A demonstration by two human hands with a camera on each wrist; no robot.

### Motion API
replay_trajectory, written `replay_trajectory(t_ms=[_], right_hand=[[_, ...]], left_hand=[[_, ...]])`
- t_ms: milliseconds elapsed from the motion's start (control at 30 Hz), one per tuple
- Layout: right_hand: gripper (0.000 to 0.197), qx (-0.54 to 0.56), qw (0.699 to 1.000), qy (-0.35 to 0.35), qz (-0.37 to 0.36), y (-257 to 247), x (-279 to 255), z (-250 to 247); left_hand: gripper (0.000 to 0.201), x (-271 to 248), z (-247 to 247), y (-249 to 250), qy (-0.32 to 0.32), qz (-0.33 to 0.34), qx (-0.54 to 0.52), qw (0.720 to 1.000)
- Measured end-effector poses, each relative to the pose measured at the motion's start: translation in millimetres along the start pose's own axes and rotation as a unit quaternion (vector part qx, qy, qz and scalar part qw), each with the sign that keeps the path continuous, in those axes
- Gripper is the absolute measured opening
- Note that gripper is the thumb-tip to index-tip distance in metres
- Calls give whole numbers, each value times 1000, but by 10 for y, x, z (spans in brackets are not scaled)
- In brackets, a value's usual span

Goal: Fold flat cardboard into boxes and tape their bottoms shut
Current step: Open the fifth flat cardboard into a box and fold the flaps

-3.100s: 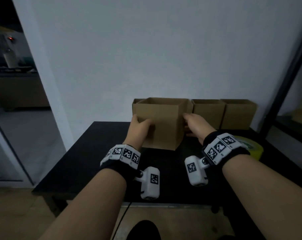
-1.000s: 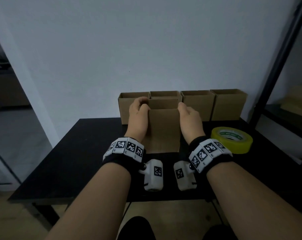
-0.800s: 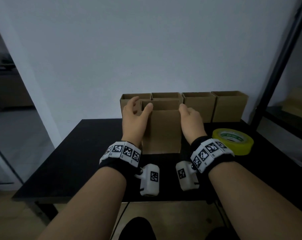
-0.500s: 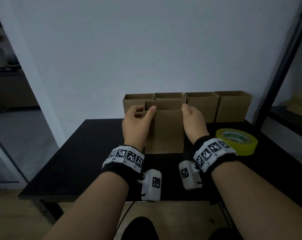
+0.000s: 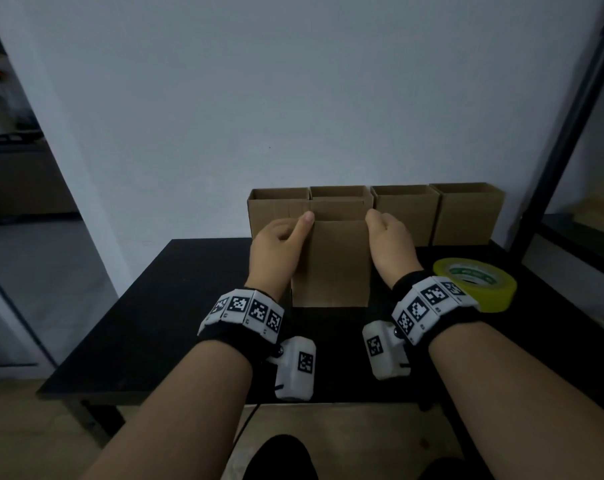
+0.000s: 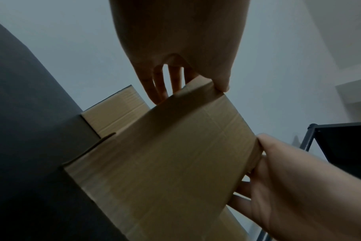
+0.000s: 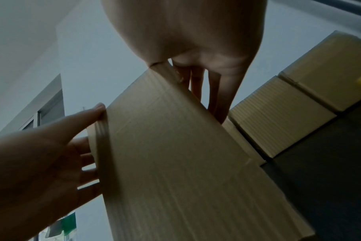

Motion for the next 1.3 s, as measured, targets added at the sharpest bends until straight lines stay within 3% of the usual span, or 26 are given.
replay_trajectory(t_ms=[100,267,433,633,1000,1133,1300], right_hand=[[36,2,1000,-3,3,-1,4,-4],[39,13,1000,-6,13,38,24,18],[75,33,998,-51,18,-15,-8,-18],[39,36,997,-74,9,56,-39,-80],[26,-37,997,-8,-64,77,100,4],[22,-40,997,-4,-58,105,131,22],[18,-12,999,-14,-31,137,168,42]], left_hand=[[59,-5,21,-41,-19,13,19,1000],[55,33,6,-132,-33,25,57,998],[48,63,13,-193,-33,10,67,997],[58,44,13,-121,-21,17,76,997],[25,55,33,-103,-10,-39,17,999],[39,97,33,-86,-14,-73,-1,997],[80,241,14,-10,-6,-102,23,994]])
Point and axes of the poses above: each hand's wrist, its own x-axis towards the middle knuckle, its own z-axis out of the palm, y = z × x, the point moved 4 cm from there along x, towards the middle knuckle
